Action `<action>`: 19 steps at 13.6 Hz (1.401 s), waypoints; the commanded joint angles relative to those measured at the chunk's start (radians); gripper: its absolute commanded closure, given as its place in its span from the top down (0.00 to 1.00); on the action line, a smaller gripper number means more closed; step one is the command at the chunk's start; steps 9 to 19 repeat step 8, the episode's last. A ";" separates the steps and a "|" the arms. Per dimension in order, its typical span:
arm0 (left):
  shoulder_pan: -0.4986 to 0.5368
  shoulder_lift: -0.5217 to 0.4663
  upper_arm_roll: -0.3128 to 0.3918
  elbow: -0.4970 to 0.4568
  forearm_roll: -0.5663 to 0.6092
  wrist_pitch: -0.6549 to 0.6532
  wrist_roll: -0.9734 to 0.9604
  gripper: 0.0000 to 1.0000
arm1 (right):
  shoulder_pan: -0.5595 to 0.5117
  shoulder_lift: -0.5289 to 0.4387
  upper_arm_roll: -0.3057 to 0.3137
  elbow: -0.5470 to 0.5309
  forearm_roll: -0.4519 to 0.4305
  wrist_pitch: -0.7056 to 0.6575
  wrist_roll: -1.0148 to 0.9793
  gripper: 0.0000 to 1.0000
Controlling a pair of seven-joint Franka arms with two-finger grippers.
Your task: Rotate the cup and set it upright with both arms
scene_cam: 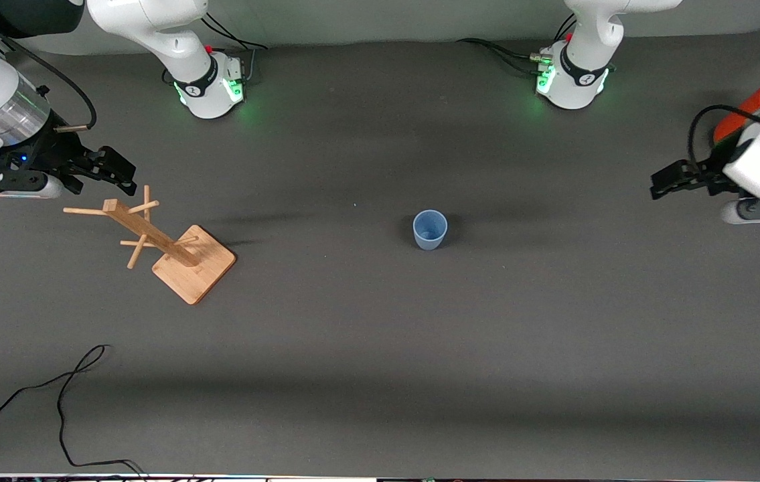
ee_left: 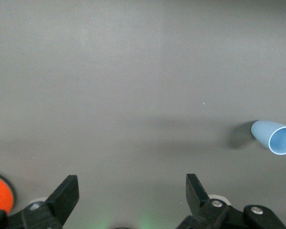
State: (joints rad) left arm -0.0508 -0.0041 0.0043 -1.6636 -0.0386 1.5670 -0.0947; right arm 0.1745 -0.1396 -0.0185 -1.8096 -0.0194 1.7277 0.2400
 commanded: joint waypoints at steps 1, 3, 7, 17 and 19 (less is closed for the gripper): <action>0.003 0.050 -0.001 0.097 0.011 -0.062 0.038 1.00 | 0.003 0.003 -0.003 0.015 -0.014 -0.013 0.021 1.00; 0.005 0.049 -0.001 0.096 0.016 -0.056 0.040 1.00 | 0.003 0.003 -0.004 0.015 -0.008 -0.019 0.024 1.00; 0.005 0.049 -0.001 0.091 0.032 -0.042 0.064 1.00 | 0.003 0.015 -0.006 0.019 -0.004 -0.019 0.025 1.00; 0.005 0.049 -0.001 0.090 0.042 -0.042 0.066 1.00 | 0.005 0.015 -0.006 0.021 -0.002 -0.019 0.027 1.00; 0.005 0.049 -0.001 0.090 0.042 -0.042 0.066 1.00 | 0.005 0.015 -0.006 0.021 -0.002 -0.019 0.027 1.00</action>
